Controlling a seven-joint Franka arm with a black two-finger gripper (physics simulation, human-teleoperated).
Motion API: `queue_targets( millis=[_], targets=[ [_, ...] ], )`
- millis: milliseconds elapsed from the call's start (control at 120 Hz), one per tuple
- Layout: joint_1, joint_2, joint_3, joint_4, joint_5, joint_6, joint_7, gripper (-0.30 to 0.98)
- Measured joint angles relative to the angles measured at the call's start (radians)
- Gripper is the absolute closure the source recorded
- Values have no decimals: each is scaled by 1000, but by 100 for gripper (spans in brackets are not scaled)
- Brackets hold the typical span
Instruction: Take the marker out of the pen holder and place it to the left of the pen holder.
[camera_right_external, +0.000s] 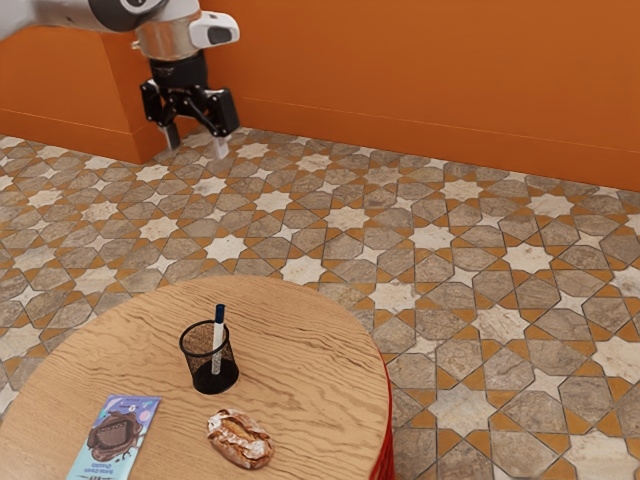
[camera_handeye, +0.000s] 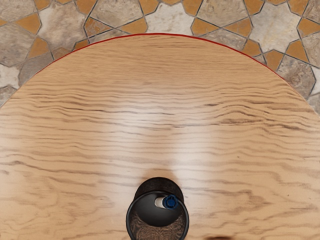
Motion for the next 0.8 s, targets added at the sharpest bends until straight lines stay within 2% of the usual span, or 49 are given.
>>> queue_targets(
  millis=[133,400,608,733,800],
  targets=[
    [3,9,0,14,1,-2,-6,0],
    [3,196,-29,4,10,20,-14,0],
    [2,323,-67,-57,25,102,-29,0],
    [3,349,-63,-67,27,119,-40,0],
    [3,309,-58,-154,26,131,-43,0]
  ],
)
